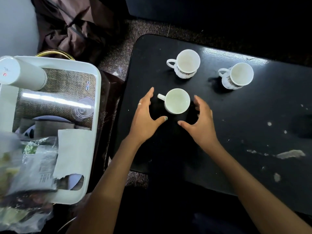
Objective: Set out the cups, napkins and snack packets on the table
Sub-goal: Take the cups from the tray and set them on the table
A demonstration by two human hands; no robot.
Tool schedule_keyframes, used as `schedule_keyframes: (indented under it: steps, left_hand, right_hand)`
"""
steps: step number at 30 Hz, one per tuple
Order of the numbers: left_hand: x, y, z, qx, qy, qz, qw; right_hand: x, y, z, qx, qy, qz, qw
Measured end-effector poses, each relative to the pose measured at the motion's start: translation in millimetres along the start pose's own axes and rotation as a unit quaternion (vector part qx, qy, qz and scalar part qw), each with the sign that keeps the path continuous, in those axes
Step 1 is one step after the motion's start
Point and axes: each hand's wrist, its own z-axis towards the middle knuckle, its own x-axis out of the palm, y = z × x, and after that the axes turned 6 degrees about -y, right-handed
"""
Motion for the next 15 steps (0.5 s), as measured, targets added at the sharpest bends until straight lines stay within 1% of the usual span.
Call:
schedule_keyframes:
  steps: [2, 4, 7, 10, 12, 15]
  left_hand:
    - [4.1, 1.9, -14.1, -0.019, -0.052, -0.022, 0.998]
    - [7.0, 1.4, -29.5, -0.033, -0.096, -0.056, 0.993]
    - [5.7, -3.0, -50.3, -0.048, -0.138, -0.121, 0.982]
    - [-9.1, -13.0, -62.6, -0.046, -0.182, -0.186, 0.965]
    - [-28.2, -20.8, -63.4, -0.035, -0.226, -0.22, 0.948]
    - [-66.4, -30.2, -54.5, -0.022, -0.312, -0.256, 0.915]
  right_hand:
    - [4.8, -1.0, -20.5, 0.022, -0.039, 0.016, 0.999]
    - [11.2, 1.1, -41.0, 0.033, -0.05, 0.02, 0.998]
    - [21.7, 15.2, -67.0, 0.025, -0.028, 0.032, 0.999]
    - [32.9, 45.8, -77.4, 0.003, 0.001, 0.069, 0.998]
    - [41.2, 74.3, -74.4, -0.024, 0.016, 0.098, 0.995]
    - [57.4, 123.3, -60.3, -0.07, 0.033, 0.133, 0.988]
